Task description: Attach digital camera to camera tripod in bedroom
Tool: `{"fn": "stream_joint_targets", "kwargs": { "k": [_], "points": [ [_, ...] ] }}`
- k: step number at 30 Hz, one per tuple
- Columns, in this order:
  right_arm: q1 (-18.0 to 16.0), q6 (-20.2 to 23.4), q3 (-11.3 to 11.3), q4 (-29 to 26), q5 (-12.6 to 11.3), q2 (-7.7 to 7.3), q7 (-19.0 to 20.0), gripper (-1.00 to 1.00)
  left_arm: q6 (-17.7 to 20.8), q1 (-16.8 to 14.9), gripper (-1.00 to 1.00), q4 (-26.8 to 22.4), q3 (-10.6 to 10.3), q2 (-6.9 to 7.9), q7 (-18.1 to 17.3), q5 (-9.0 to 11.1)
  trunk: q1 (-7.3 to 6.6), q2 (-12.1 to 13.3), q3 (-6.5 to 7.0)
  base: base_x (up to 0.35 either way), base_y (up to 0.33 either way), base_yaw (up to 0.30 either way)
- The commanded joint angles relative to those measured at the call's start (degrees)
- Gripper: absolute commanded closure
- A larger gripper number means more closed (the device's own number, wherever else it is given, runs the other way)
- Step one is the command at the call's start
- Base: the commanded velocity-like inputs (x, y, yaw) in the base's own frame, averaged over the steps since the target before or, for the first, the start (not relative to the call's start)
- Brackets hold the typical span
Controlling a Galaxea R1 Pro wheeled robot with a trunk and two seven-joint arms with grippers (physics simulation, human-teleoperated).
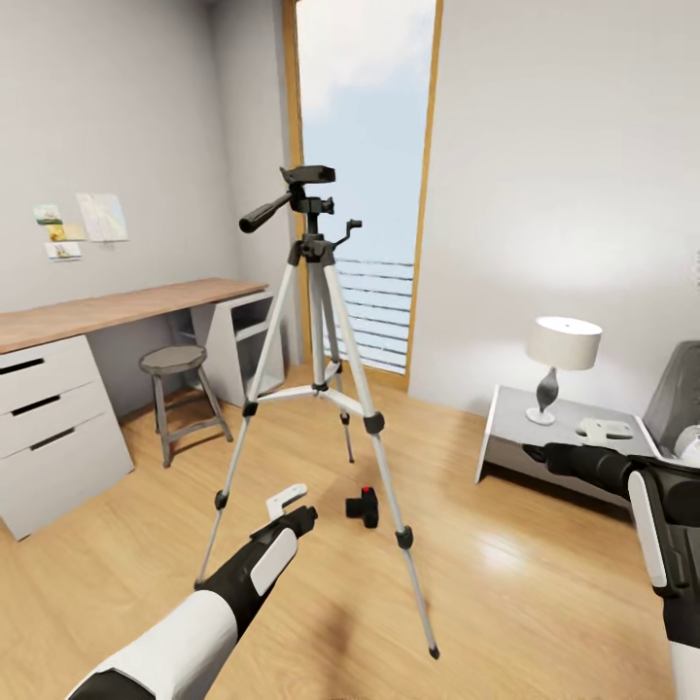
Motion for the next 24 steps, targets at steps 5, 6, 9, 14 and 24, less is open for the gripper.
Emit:
{"fn": "stream_joint_targets", "kwargs": {
  "k": [5, 6, 9, 14, 24],
  "points": [
    [-0.06, 0.26, 0.04, -0.01, 0.15, 0.06, 0.26, -1.00, 0.06, -0.01, -1.00, -0.39, -0.34, 0.03, 1.13, 0.77, 1.09, -2.05, -0.96, 0.000, 0.000, -0.054],
    [-0.06, 0.26, 0.09, 0.01, 0.15, 0.06, 0.25, -1.00, 0.08, -0.01, -1.00, -0.44, -0.34, 0.01, 1.20, 0.82, 1.31, -2.45, -1.14, 0.000, 0.000, -0.026],
    [-0.07, 0.26, 0.78, 0.02, 0.13, 0.07, 0.23, -1.00, 0.28, -0.01, -1.00, -0.57, -0.46, -0.01, 1.40, 0.80, 1.97, -3.65, -1.68, 0.000, 0.000, -0.017],
    [-0.04, 0.26, 3.28, 0.04, 0.08, 0.07, 0.21, -1.00, 0.14, -0.40, -1.00, -0.69, -1.02, 0.07, 1.67, -0.81, 3.07, -5.66, -2.58, 0.000, 0.000, -0.004],
    [1.85, 0.26, 3.78, 0.08, -0.50, -0.03, 5.10, -1.00, -2.63, -2.58, -1.00, -0.20, -1.48, 1.32, 0.99, -6.65, 5.27, -9.67, -4.37, 0.000, 0.000, 0.000]
  ]
}}
